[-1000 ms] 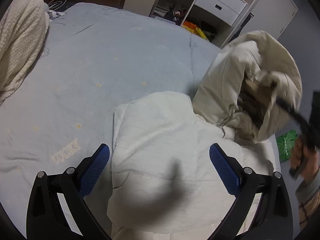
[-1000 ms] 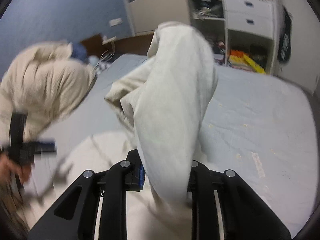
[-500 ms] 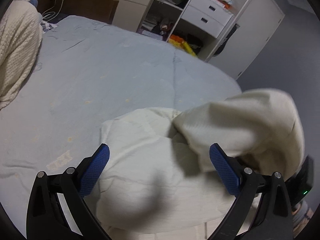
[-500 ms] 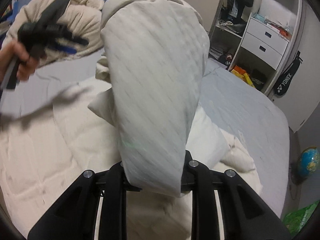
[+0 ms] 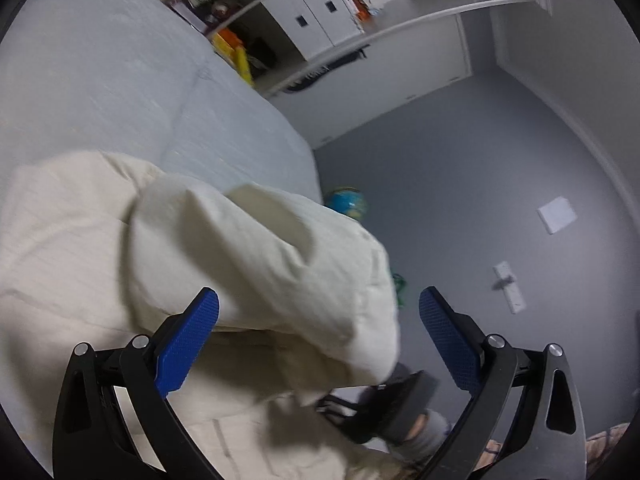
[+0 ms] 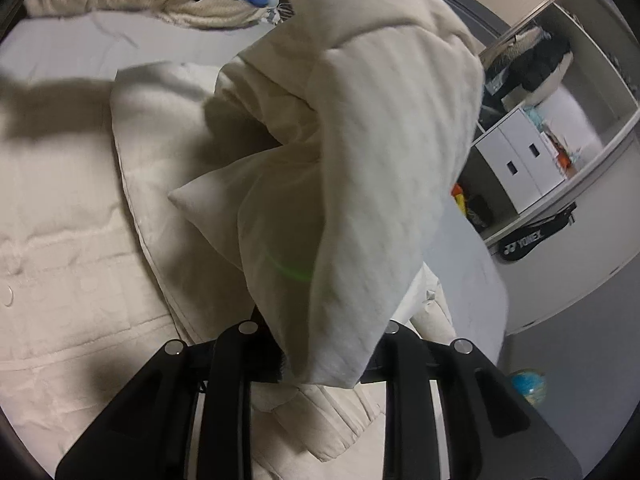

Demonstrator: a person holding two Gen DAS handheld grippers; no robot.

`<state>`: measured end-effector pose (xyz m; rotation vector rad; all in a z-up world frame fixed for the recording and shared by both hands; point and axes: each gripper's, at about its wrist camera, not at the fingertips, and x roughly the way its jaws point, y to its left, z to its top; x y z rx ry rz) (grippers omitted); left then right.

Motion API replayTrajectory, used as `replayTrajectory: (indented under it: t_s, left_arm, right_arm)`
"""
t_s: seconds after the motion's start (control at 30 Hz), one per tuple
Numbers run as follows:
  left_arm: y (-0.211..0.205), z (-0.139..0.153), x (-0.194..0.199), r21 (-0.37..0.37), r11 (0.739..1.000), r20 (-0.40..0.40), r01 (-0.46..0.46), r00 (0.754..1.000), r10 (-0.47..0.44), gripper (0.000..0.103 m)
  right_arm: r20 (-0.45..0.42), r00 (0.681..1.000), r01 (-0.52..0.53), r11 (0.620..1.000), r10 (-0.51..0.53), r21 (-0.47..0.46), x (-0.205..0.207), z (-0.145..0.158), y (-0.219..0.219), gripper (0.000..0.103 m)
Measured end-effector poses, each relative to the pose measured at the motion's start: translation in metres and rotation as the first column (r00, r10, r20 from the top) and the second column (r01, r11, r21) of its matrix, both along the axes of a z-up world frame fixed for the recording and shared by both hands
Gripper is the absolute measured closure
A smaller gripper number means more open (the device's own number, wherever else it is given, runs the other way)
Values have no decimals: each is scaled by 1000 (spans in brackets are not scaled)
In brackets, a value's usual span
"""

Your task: Fold large clothes

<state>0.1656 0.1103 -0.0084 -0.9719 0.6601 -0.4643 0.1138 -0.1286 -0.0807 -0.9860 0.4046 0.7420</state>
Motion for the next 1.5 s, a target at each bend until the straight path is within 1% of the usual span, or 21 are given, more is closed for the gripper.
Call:
replayTrajectory:
  t_s: [0.1, 0.13, 0.17, 0.27, 0.43, 0.57, 0.63, 0.7, 0.73, 0.77, 0.8, 0.87, 0.93, 0.97, 1.13, 1.2, 1.27, 1.3, 1.37, 1.4, 1.5]
  left_arm:
    - [-7, -11, 11, -79, 997, -22, 4, 1000, -6, 9]
    - [-8, -16, 15, -102, 995, -28, 5, 1000, -8, 21]
    - [-7, -22, 21, -117, 993, -43, 9, 999, -14, 43]
    - [-9, -26, 32, -105, 994, -53, 27, 998, -33, 74]
    - [-7, -18, 30, -75, 997, -30, 15, 999, -17, 82]
    - [-8, -13, 28, -59, 998, -21, 16, 1000, -17, 83]
    - [-10, -14, 22, -50, 999, -11, 21, 1000, -21, 84]
    - [-10, -12, 19, -44, 999, -1, 23, 1000, -23, 84]
    - [-10, -11, 18, -41, 999, 0, 23, 1000, -23, 84]
    - [-9, -10, 18, -40, 999, 2, 23, 1000, -23, 84]
    - [-9, -10, 17, -39, 999, 2, 22, 1000, -22, 84]
    - [-9, -11, 17, -39, 999, -1, 23, 1000, -24, 84]
    - [-10, -10, 16, -28, 999, 2, 30, 1000, -30, 84]
    - [-10, -9, 15, -22, 999, 2, 35, 999, -35, 84]
    - [-10, -11, 17, 0, 999, -4, 49, 999, -49, 85]
    - [-11, -10, 17, 0, 998, 0, 55, 998, -55, 86]
    - [-11, -9, 17, 0, 998, 12, 59, 998, -59, 86]
    - [-11, -9, 17, -2, 998, 17, 63, 998, -63, 86]
    - [-13, -9, 17, 0, 998, 19, 70, 997, -70, 87]
    - [-13, -10, 17, 3, 997, 18, 73, 997, -73, 87]
    - [-18, -12, 18, 7, 996, 4, 91, 996, -91, 87]
  right_arm:
    - [8, 1000, 16, 1000, -16, -1, -6, 0, 2, 80]
    - [8, 1000, 26, 1000, -26, 1, -8, 0, 2, 77]
    - [1, 999, 34, 999, -34, 2, -10, 1, 2, 74]
    - [-17, 998, 57, 998, -57, 2, -14, 6, -2, 60]
    - [-151, 980, 146, 983, -128, 116, -18, 35, -21, 47]
    - [-310, 929, 284, 928, -204, 240, -8, 70, -39, 39]
    - [-491, 836, 423, 858, -245, 292, 4, 83, -53, 35]
    - [-692, 680, 592, 739, -243, 323, 17, 84, -72, 34]
    - [-804, 561, 689, 648, -195, 324, 24, 78, -83, 34]
    - [-871, 471, 754, 576, -140, 315, 28, 71, -91, 34]
    - [-950, 313, 851, 450, -17, 273, 33, 54, -104, 34]
    - [-974, 129, 947, 269, 185, 177, 35, 22, -118, 34]
    - [-928, 29, 987, 135, 371, 85, 39, -3, -120, 33]
    - [-890, 6, 995, 82, 456, 48, 39, -16, -120, 32]
    - [-824, -34, 999, -15, 565, -51, 61, -46, -104, 23]
    - [-828, -27, 996, -51, 560, -67, 75, -50, -99, 23]
    - [-834, -11, 997, -58, 551, -51, 85, -48, -90, 27]
    - [-847, 18, 999, -47, 531, -9, 96, -42, -84, 31]
    - [-869, 75, 997, -34, 488, 67, 109, -27, -76, 66]
    - [-874, 94, 995, -29, 478, 91, 115, -22, -76, 75]
    - [-867, 212, 976, -46, 452, 214, 131, 7, -81, 86]
